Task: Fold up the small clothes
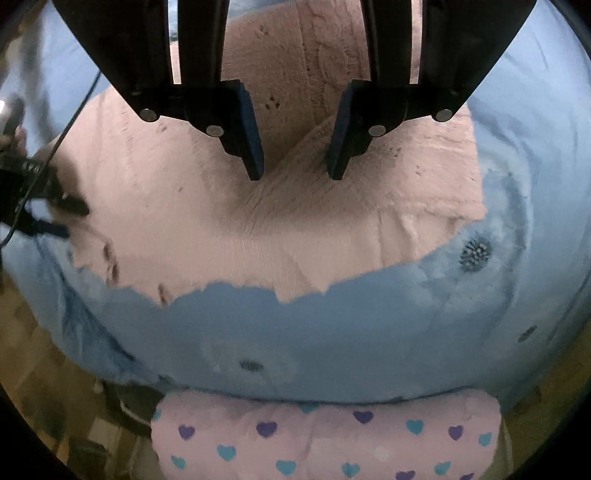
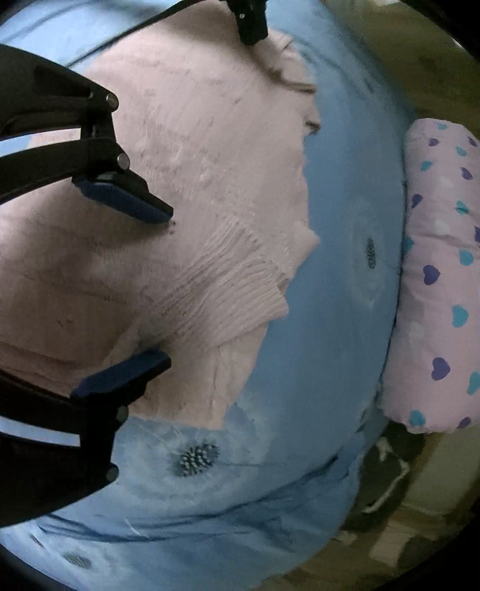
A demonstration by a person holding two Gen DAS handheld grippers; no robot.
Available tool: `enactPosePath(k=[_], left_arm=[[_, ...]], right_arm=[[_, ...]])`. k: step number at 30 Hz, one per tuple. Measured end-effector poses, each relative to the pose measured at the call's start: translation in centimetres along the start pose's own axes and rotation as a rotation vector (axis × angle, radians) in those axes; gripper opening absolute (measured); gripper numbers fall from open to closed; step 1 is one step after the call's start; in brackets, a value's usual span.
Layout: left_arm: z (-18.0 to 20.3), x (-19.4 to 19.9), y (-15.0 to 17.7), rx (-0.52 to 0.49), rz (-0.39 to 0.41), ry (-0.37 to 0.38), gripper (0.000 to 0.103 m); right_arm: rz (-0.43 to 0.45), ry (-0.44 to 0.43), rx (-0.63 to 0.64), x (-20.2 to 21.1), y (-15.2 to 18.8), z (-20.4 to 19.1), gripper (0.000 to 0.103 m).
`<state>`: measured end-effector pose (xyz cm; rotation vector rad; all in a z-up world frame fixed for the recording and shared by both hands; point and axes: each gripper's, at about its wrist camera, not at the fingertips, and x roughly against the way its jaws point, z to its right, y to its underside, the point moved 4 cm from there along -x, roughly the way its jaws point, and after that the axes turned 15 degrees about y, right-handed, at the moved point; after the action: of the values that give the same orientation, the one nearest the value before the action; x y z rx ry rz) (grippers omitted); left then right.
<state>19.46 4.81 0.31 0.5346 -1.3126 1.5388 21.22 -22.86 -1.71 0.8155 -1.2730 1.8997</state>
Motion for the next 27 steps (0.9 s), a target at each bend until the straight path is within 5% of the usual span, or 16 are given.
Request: enactPosePath(k=[4,5,6,7,9,13,17,24,27], left_arm=[[0.5,-1.2,0.3,-0.113,0.014,-0.087,0.03],[0.7,-1.3,0.3,-0.135,0.019,-0.104,0.028],[0.7,-1.2,0.3,-0.155,0.028,-0.122,0.011],[0.8,-1.1,0.1,-0.178,0.046,-0.16,0.001],[0.3,-0.5,-0.5,-0.172,0.081,-0.191,0.002],[-2.9,0.9,-2.1,-0.083,0.15,-0.251,0.002],[-6.8,1.6,-2.6,0.009,0.168,-0.31,0.002],[-10.3,1.2,-1.5,0.117,0.135,-0.259,0.004],[-10.2,2.6,-1.1,0.15,0.155,-0.236,0.004]], right_arm=[[0.015,0.04,0.005,-1.4,-0.1,0.3,0.075],[0.027,0.038,-0.012,-1.5,-0.3,0.5,0.064],[0.034,0.041,-0.026,-1.6,-0.4,0.7,0.041],[0.045,0.052,-0.041,-1.5,-0.7,1.1,0.029],[0.079,0.023,-0.078,-1.0,-1.1,1.8,0.009],[0.118,0.076,-0.146,-1.2,-2.0,4.1,0.008],[0.034,0.034,-0.287,-3.8,-2.3,6.8,0.01],[-0.052,-0.129,-0.515,-5.2,-1.2,9.6,0.033],[-0.018,-0.105,-0.544,-3.4,-0.5,10.6,0.042]])
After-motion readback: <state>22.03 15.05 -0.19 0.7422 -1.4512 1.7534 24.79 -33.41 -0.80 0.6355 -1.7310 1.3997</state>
